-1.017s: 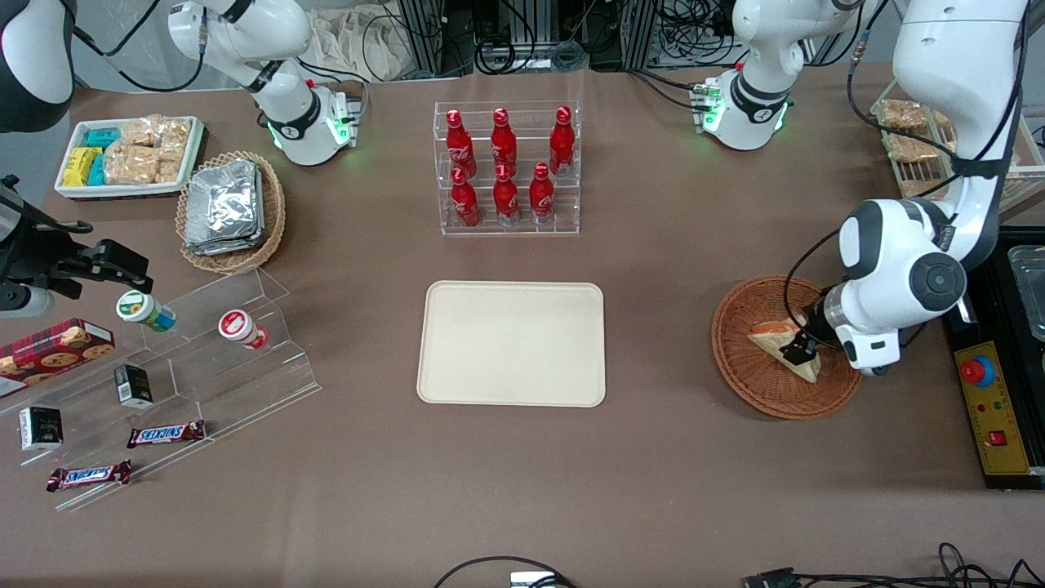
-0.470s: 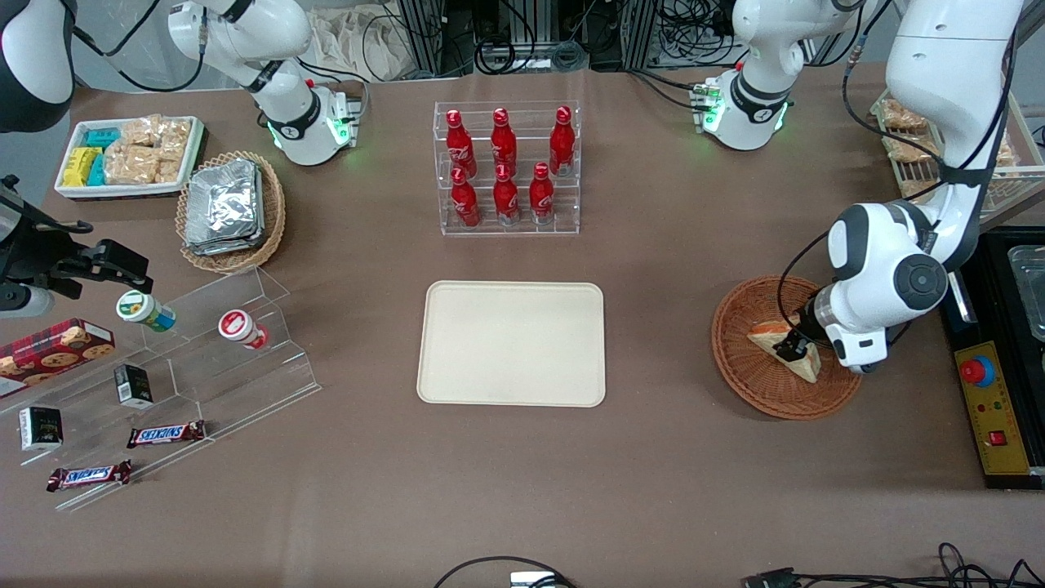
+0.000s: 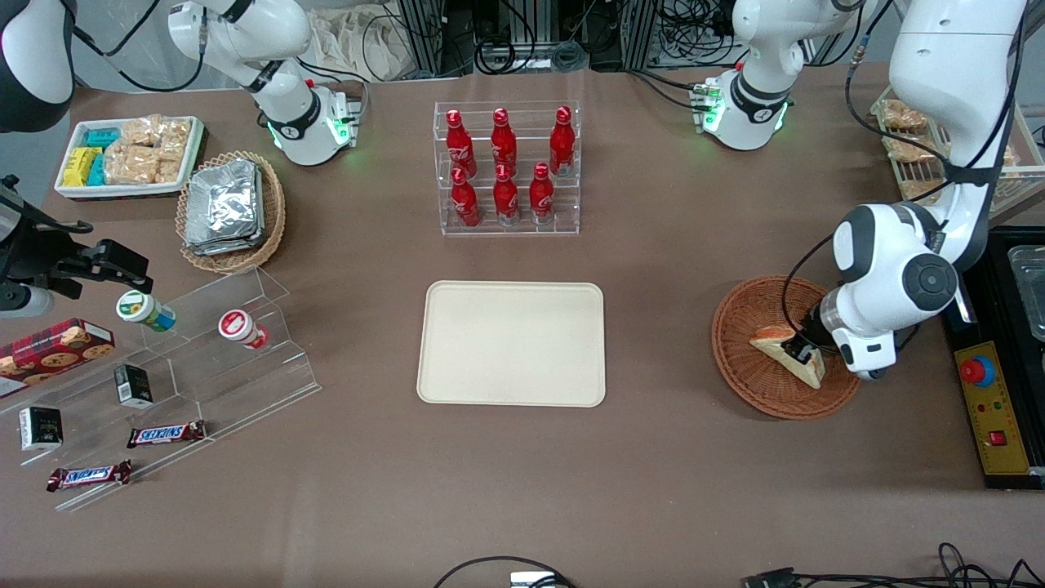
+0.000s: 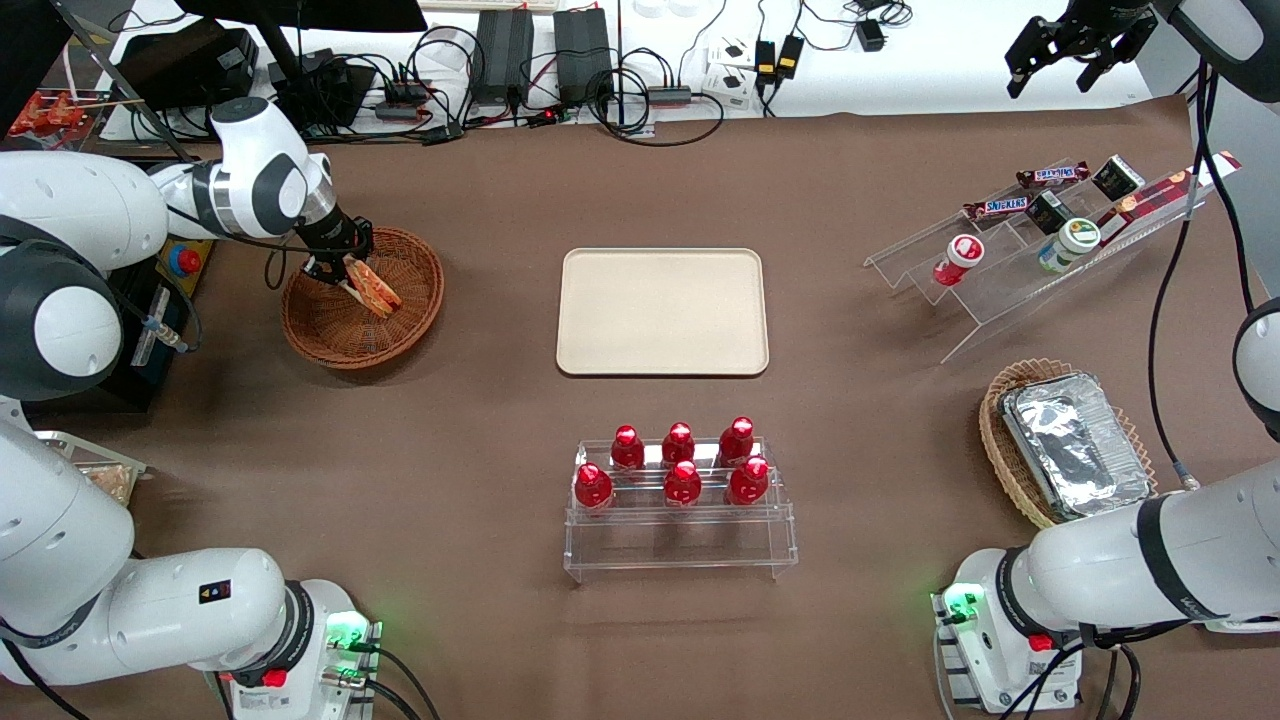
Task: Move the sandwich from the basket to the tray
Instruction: 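Lower the open left gripper around the sandwich and close it, then lift the sandwich up out of the basket with the left gripper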
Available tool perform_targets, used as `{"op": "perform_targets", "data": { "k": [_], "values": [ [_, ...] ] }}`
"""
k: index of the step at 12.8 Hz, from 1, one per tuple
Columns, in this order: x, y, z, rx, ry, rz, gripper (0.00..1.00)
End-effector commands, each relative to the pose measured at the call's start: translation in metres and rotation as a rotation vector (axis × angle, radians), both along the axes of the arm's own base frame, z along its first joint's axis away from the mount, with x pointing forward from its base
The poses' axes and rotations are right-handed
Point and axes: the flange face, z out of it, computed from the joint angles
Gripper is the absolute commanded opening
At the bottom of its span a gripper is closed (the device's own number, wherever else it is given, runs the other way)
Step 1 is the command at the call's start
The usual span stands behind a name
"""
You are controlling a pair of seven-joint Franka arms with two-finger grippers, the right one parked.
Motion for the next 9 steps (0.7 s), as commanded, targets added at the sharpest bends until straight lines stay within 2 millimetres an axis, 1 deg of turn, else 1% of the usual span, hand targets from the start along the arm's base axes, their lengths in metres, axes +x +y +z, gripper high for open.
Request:
{"op": "perform_targets", "data": {
  "k": [1, 3, 4, 5, 7, 8, 9],
  "values": [
    [0.016, -0.006, 0.041, 0.008, 0.037, -0.023, 0.00],
    [0.029, -0.006, 0.070, 0.012, 0.046, -0.032, 0.00],
    [0.034, -0.012, 0.087, 0.020, 0.055, -0.083, 0.00],
    [0.039, -0.016, 0.108, 0.018, 0.066, -0.132, 0.00],
    [0.047, -0.014, 0.156, 0.012, 0.089, -0.180, 0.00],
    [0.051, -0.017, 0.182, 0.004, 0.085, -0.233, 0.00],
    [0.053, -0.027, 0.206, -0.003, 0.064, -0.283, 0.00]
  ]
}}
